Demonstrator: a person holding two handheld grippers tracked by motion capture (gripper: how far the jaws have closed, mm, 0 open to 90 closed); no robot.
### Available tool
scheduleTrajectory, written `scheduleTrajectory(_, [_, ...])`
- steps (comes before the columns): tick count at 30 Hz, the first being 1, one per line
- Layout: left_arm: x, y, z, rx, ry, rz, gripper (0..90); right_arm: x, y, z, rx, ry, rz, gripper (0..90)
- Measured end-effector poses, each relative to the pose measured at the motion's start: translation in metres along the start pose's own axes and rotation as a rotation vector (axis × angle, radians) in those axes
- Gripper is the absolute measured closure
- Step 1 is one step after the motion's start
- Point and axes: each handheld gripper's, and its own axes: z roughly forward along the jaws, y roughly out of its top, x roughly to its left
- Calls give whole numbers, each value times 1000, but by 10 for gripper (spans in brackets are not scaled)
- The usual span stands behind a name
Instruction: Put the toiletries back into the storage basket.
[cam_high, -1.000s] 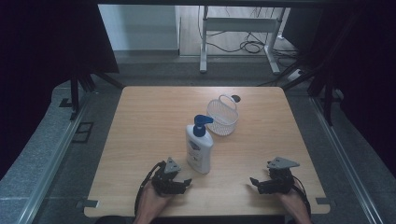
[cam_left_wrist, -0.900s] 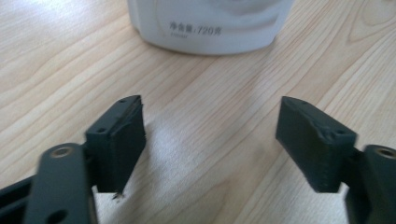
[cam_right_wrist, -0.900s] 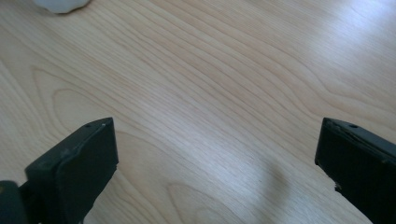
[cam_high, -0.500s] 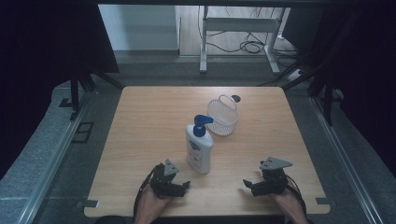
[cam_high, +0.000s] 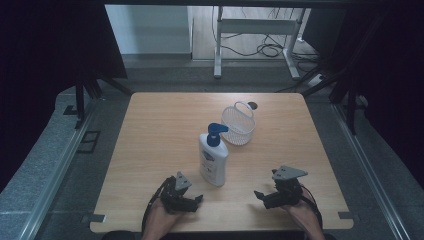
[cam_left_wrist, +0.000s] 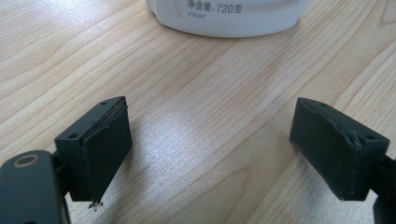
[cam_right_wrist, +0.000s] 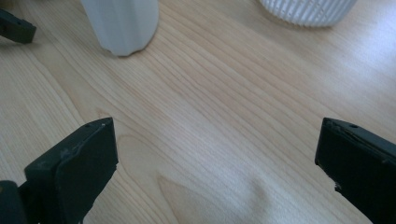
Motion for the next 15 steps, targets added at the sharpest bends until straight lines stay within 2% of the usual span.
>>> scheduleTrajectory(15, [0, 0, 0, -1, 1, -2, 120, 8, 23, 6, -28, 73, 24, 0])
